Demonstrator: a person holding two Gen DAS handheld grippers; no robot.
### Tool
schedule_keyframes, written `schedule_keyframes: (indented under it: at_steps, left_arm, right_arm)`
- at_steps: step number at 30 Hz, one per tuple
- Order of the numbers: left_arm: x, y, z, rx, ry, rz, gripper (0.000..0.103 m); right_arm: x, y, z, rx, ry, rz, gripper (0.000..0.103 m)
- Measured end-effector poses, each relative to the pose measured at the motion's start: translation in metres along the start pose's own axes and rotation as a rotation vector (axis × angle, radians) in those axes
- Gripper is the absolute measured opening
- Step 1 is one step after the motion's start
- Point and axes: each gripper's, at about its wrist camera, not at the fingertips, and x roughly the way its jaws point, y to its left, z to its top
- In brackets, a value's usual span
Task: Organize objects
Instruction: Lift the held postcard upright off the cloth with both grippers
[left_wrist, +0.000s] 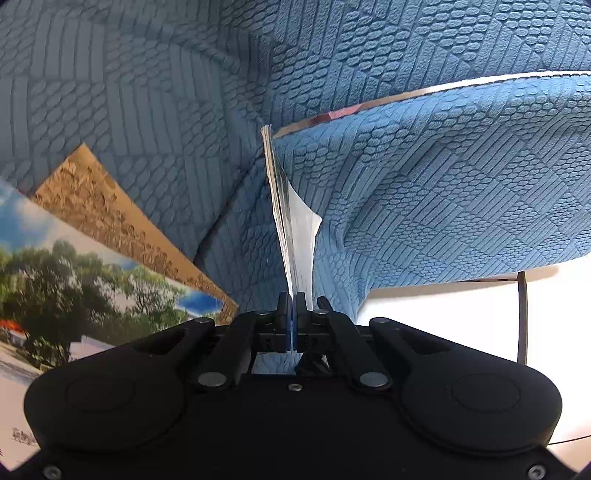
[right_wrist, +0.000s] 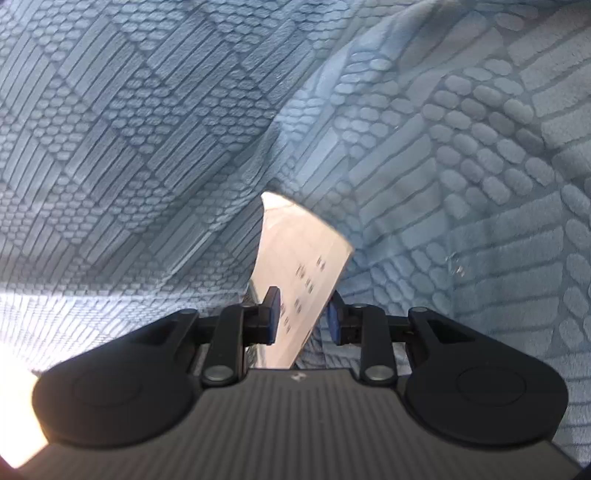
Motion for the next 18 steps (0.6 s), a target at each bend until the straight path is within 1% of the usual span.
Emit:
schedule_keyframes:
  at_steps: [1,3,4,5,6,7,8,9,11,13,16,18]
  left_arm:
    - [-0.001,0.0,0.001,-0.001,-0.003,-0.003,0.0]
    - [-0.001,-0.001,0.003,-0.004,-0.008,-0.009,0.0]
    - [-0.001,-0.001,0.003,-0.002,-0.01,-0.013,0.0]
    - [0.0,-0.001,0.004,0.0,-0.014,-0.017,0.0]
    - [0.0,-0.003,0.003,0.014,-0.025,-0.006,0.003]
    - [0.0,-0.008,0.002,0.047,-0.044,0.024,0.009]
    - [0.003,-0.012,0.001,0.08,-0.057,0.057,0.03]
    - [0.006,-0.014,0.0,0.098,-0.056,0.07,0.047]
    - [0.012,-0.016,-0.004,0.113,-0.06,0.079,0.047]
    - [0.02,-0.019,-0.006,0.123,-0.044,0.068,0.046]
    - [0.031,-0.019,-0.009,0.086,0.001,0.041,0.044]
    - [0.037,-0.019,-0.012,0.064,0.007,0.038,0.044]
  right_arm:
    - [0.0,-0.001,0.0,-0.002,-0.003,-0.004,0.029]
    - [0.0,0.0,-0.001,-0.029,-0.004,-0.006,0.024]
    - [0.0,0.0,-0.002,-0.043,0.001,-0.008,0.014]
    - [-0.001,0.002,-0.003,-0.057,-0.005,-0.01,0.014]
    - [-0.003,0.002,-0.004,-0.066,-0.008,-0.006,0.014]
    - [-0.005,0.002,-0.005,-0.062,-0.001,0.007,0.013]
    - [-0.007,0.001,-0.007,-0.054,0.008,0.017,0.011]
    - [-0.007,0.001,-0.008,-0.048,0.018,0.018,0.01]
    - [-0.012,0.0,-0.011,-0.048,0.021,0.011,0.009]
    - [-0.015,-0.002,-0.012,-0.024,0.03,0.028,0.009]
    - [-0.02,-0.001,-0.017,-0.011,0.028,0.034,0.009]
    - [-0.023,0.003,-0.022,-0.01,0.029,0.043,0.008]
